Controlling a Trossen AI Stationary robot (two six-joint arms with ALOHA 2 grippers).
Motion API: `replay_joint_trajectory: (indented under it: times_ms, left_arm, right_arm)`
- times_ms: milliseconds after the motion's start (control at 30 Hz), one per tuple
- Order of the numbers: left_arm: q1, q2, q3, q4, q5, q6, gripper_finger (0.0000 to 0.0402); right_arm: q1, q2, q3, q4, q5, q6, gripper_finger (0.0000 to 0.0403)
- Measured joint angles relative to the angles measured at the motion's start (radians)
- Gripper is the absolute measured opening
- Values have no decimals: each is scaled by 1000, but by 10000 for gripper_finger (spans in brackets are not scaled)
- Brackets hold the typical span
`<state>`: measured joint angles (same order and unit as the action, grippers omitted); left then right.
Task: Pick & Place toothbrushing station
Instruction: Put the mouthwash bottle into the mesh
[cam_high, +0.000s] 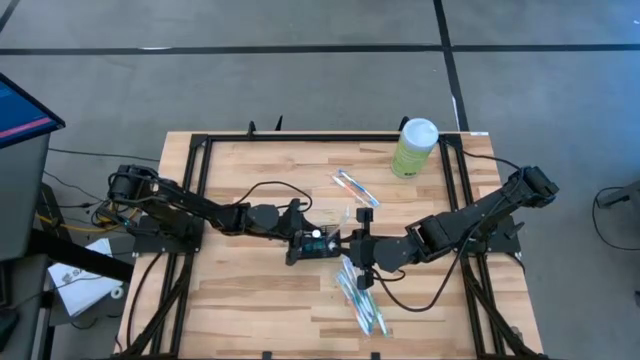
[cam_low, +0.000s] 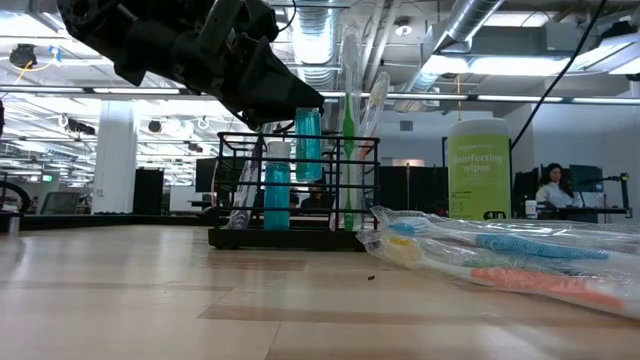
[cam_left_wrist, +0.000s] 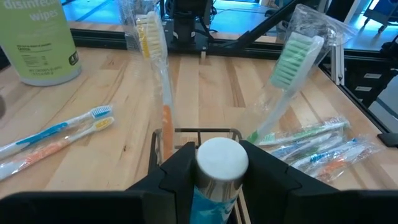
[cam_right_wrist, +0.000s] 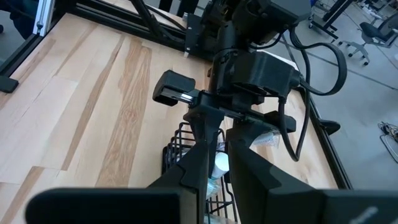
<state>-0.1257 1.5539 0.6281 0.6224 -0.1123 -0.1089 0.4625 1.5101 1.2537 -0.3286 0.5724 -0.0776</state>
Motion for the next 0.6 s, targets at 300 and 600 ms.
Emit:
replay_joint_trajectory:
  times_ms: [300,600]
  left_arm:
    - [-2,0,0,2,5,0,117]
    - [-18,0,0,12,4,26,129]
  right_arm:
    - [0,0,0,0,0,0,54]
    - [0,0,0,0,0,0,54]
